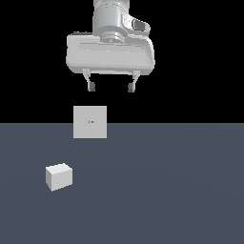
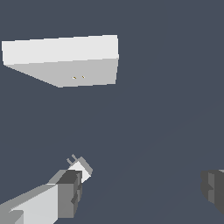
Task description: Plug the charger into the wall socket.
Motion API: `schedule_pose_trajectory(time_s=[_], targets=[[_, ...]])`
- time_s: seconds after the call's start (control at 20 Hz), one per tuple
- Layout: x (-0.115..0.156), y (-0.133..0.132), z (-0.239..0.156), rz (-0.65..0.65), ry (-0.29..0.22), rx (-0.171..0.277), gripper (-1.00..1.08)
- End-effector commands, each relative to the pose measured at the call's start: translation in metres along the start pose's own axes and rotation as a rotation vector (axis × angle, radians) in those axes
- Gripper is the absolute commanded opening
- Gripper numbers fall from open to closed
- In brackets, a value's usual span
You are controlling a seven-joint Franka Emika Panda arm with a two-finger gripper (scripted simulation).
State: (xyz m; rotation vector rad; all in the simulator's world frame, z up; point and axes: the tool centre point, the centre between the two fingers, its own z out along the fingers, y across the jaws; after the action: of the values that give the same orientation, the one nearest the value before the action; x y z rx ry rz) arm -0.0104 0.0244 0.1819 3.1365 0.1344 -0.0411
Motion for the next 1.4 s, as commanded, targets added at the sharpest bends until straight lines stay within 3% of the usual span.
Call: schedule_pose_trajectory(time_s=[0.0, 0.6, 1.35], targets=[[0.000, 0.000, 0.000, 0.000, 0.000, 0.000, 1.00], [-0.011, -0.020, 0.021, -0.122, 0.023, 0.005, 1.00], [-0.058, -0.073, 0.093, -0.526, 0.101, 0.022, 1.00]])
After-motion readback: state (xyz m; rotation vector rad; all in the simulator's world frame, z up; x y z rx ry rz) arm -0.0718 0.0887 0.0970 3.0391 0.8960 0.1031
